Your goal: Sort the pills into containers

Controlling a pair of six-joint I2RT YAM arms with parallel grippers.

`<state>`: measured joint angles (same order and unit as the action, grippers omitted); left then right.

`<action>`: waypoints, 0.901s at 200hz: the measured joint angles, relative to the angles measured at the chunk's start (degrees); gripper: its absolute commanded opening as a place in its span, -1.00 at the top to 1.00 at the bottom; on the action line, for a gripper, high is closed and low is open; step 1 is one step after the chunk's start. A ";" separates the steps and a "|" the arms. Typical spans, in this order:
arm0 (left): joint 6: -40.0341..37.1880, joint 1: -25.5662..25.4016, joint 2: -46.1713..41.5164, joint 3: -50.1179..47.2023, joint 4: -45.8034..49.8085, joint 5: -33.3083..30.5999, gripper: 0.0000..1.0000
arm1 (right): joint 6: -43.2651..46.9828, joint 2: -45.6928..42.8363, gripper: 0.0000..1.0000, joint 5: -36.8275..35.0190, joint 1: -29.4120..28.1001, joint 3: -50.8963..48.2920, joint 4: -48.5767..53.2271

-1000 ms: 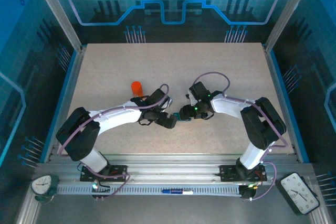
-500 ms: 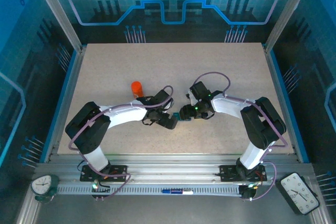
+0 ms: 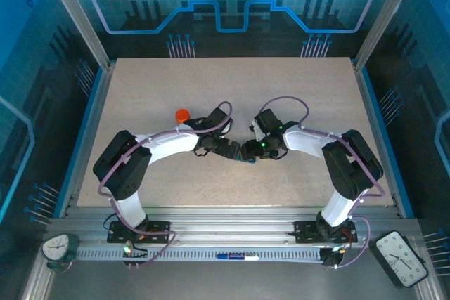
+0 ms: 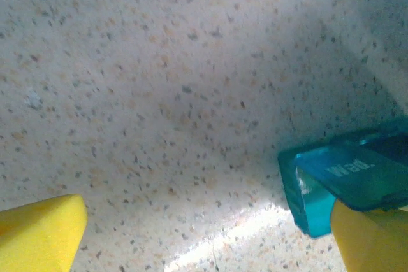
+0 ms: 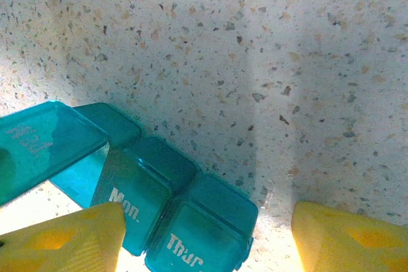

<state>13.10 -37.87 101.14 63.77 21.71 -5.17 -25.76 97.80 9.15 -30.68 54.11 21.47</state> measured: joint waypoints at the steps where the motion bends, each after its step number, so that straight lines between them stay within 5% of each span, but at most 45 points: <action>1: 0.02 0.04 0.07 0.17 0.02 0.00 -0.98 | 0.00 0.00 -0.40 0.02 0.00 0.00 -0.02; 180: 0.31 0.81 3.91 5.22 -0.55 0.50 -0.98 | -0.15 -3.28 -0.47 1.62 3.15 0.26 2.49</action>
<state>13.41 -37.06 105.06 68.99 21.17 -4.67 -25.91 94.52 10.76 -27.53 54.37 23.97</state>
